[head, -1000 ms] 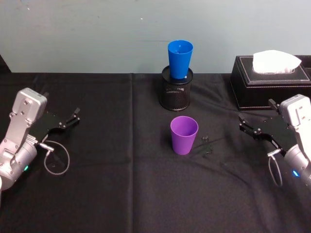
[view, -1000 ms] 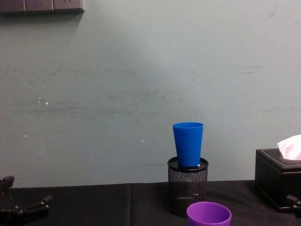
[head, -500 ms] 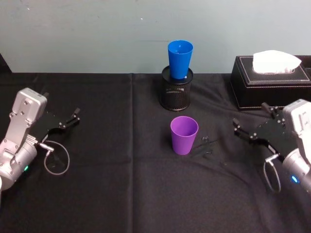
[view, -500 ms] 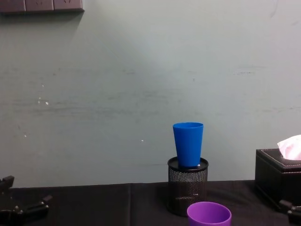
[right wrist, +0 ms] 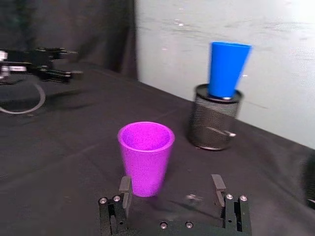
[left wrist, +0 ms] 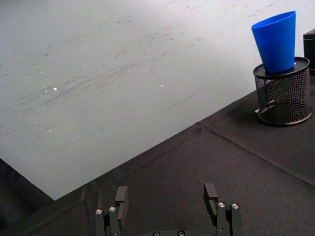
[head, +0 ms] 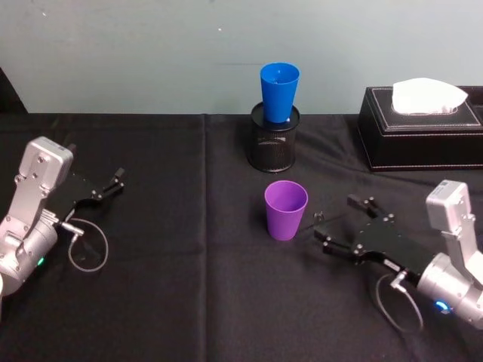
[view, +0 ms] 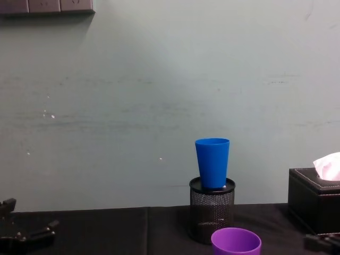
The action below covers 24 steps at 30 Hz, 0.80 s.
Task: Pick up one cup with a gripper and tap it against the other cup.
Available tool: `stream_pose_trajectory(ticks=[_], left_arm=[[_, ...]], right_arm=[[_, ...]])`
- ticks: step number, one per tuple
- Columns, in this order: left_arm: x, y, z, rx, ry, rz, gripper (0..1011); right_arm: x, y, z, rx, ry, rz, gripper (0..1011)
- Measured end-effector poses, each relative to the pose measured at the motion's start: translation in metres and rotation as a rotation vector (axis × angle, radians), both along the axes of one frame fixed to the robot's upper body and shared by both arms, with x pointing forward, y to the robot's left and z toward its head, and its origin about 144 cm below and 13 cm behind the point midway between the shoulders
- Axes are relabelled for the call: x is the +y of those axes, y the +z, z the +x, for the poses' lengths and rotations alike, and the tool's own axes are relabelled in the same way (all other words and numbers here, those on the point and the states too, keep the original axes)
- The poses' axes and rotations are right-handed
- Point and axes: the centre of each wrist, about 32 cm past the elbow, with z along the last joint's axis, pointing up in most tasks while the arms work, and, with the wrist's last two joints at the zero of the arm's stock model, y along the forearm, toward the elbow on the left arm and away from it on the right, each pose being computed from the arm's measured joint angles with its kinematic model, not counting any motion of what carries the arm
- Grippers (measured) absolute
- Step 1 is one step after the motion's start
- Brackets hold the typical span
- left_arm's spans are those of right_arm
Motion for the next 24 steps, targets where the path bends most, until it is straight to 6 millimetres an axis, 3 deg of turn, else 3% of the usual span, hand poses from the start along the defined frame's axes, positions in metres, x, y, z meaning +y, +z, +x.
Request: stream_pose_trajectory(ticks=[24], left_arm=[[0.0, 0.0, 0.0, 0.0, 0.0, 0.0, 1005]], right_arm=[[0.035, -0.005, 0.033, 0.079, 0.113, 0.052, 1003]])
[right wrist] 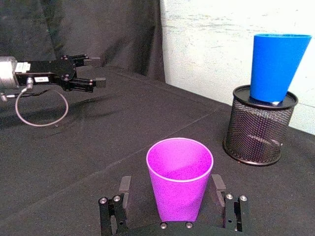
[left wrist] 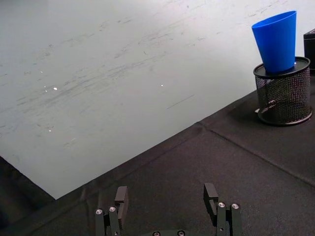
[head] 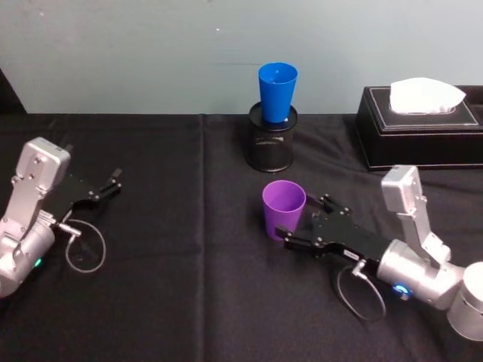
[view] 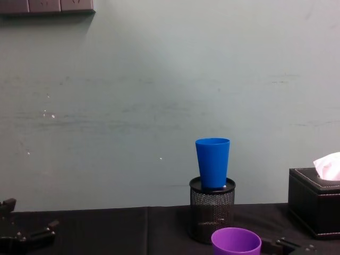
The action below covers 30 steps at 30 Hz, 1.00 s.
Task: Pick up one cup with a gripper and tap it against the other cup.
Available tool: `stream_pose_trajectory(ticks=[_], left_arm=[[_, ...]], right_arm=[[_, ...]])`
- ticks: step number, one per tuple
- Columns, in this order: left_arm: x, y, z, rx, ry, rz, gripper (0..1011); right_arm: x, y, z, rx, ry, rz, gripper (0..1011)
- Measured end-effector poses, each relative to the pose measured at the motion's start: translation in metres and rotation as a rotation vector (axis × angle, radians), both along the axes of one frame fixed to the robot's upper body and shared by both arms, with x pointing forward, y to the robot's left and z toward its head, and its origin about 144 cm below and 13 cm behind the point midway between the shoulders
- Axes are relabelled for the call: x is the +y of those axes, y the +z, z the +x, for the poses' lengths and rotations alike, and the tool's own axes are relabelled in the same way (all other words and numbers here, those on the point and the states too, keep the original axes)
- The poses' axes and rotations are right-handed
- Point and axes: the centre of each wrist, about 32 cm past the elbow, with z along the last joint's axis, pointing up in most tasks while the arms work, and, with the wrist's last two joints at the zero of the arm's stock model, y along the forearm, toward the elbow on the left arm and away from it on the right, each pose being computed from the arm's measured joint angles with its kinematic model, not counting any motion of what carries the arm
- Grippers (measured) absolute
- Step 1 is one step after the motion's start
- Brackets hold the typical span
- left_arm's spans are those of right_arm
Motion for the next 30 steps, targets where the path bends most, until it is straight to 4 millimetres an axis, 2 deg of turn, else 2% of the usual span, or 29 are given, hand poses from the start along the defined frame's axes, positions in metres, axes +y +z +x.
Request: stream_pose_trajectory(ticks=[11, 30], left_arm=[[0.0, 0.0, 0.0, 0.0, 0.0, 0.0, 1005], [0.0, 0.0, 0.0, 0.0, 0.0, 0.0, 1005]], right_arm=[[0.01, -0.002, 0.012, -0.023, 0.005, -0.008, 1003], [0.016, -0.008, 0.022, -0.051, -0.018, -0.003, 1003]])
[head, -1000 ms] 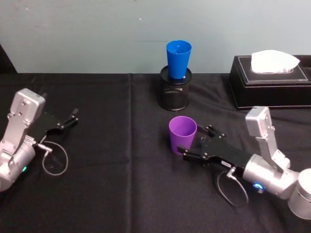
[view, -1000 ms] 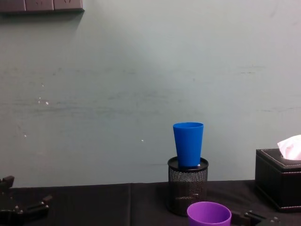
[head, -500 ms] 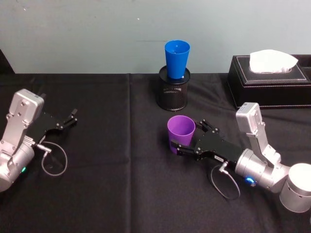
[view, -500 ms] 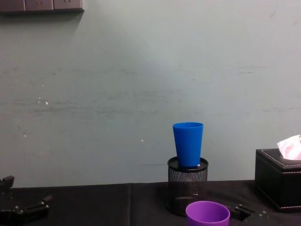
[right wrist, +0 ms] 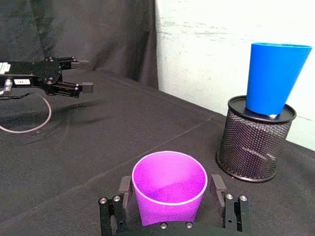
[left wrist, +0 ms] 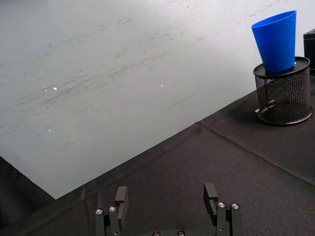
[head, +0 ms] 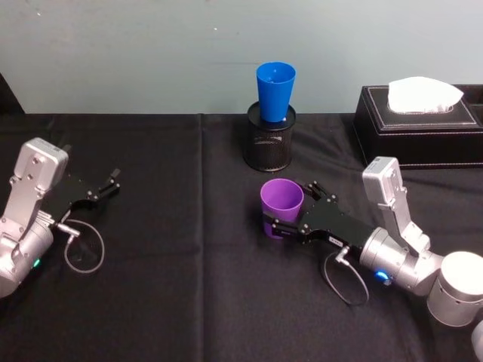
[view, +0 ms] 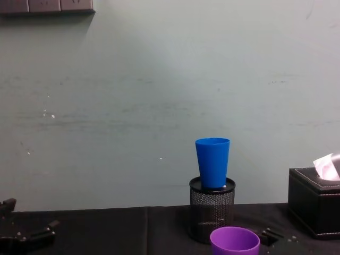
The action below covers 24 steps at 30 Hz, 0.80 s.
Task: Pick up one cup with a gripper and tap it against the other cup.
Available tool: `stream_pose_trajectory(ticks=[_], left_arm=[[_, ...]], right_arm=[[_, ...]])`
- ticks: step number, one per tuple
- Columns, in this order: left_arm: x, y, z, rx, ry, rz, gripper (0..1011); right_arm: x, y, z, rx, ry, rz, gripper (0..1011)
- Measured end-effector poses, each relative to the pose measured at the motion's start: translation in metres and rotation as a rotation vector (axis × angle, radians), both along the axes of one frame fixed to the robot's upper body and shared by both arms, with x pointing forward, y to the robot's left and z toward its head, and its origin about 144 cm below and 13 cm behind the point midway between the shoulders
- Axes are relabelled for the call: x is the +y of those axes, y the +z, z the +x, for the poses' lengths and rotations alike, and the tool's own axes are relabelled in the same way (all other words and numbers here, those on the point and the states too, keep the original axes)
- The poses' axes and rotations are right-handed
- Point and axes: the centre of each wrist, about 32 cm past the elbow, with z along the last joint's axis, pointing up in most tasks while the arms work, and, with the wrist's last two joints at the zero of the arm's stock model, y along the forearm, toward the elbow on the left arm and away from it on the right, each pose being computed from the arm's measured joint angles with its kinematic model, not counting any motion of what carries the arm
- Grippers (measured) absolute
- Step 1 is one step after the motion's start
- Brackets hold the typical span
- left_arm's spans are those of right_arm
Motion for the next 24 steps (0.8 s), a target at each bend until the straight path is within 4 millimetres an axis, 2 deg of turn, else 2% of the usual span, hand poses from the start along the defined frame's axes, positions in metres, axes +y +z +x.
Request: stream_pose_trajectory(ticks=[15, 24], left_arm=[[0.0, 0.0, 0.0, 0.0, 0.0, 0.0, 1005], [0.0, 0.0, 0.0, 0.0, 0.0, 0.0, 1005]], right_arm=[[0.0005, -0.0003, 0.0003, -0.003, 0.0, -0.001, 994], [0.0004, -0.0003, 0.0001, -0.002, 0.001, 0.0, 795]])
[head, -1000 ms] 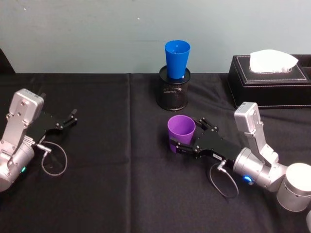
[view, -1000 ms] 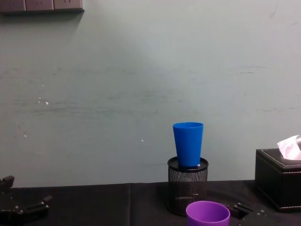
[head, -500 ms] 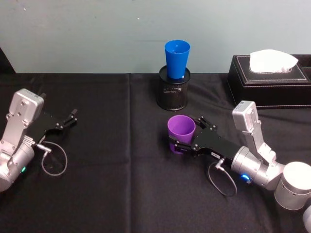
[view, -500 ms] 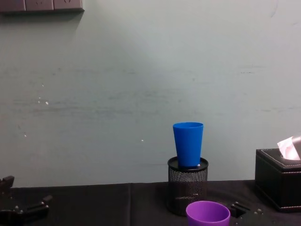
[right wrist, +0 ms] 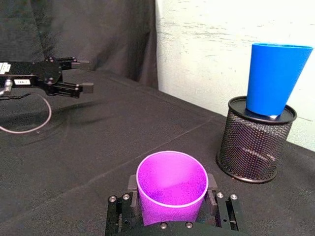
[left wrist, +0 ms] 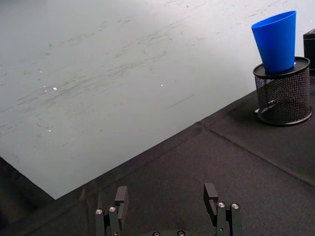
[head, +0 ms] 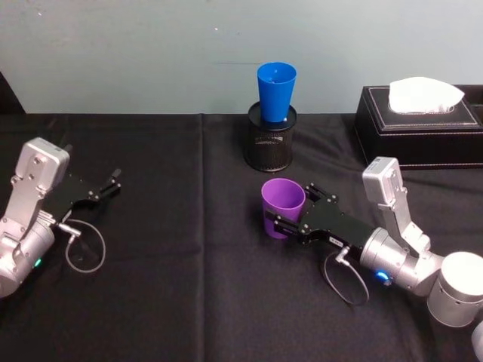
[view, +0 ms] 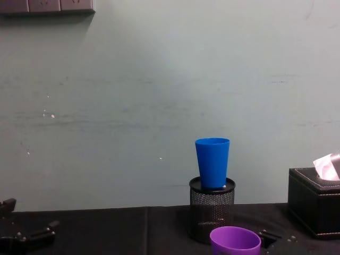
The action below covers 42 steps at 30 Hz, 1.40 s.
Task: Pick up one cup with a gripper and tap it against the other cup.
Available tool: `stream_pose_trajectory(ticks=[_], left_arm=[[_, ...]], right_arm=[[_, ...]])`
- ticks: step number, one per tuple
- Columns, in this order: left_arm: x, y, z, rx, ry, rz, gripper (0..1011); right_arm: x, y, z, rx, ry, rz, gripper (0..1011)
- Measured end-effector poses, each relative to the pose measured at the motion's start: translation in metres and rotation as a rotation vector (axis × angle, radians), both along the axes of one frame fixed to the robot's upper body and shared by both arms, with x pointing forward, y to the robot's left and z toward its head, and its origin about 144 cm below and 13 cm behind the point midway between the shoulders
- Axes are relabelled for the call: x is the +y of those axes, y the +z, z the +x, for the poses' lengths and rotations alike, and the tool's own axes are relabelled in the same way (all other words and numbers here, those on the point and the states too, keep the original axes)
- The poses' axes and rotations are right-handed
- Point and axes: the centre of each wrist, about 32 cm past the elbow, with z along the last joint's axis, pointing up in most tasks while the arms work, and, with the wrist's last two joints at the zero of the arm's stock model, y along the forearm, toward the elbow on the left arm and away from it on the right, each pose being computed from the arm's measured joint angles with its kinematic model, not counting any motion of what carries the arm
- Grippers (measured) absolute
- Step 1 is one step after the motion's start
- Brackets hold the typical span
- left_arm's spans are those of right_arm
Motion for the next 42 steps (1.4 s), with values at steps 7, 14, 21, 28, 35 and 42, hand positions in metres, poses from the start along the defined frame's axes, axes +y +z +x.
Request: stream_pose_trajectory(ticks=[7, 14, 21, 28, 35, 42], left_arm=[[0.0, 0.0, 0.0, 0.0, 0.0, 0.0, 1005], [0.0, 0.0, 0.0, 0.0, 0.0, 0.0, 1005], [0.0, 0.0, 0.0, 0.0, 0.0, 0.0, 1005], [0.0, 0.0, 0.0, 0.0, 0.0, 0.0, 1005], [0.0, 0.0, 0.0, 0.0, 0.0, 0.0, 1005], [0.0, 0.0, 0.0, 0.0, 0.0, 0.0, 1005]], right_arm=[[0.0, 0.0, 0.0, 0.001, 0.001, 0.001, 756], [-0.003, 0.009, 0.001, -0.001, 0.017, -0.002, 734], [-0.004, 0.045, 0.001, 0.002, 0.036, -0.034, 734], [-0.007, 0.082, 0.002, 0.03, 0.042, -0.014, 734], [-0.008, 0.109, 0.005, 0.021, 0.051, -0.008, 734], [-0.008, 0.124, 0.009, 0.016, 0.052, -0.006, 734]])
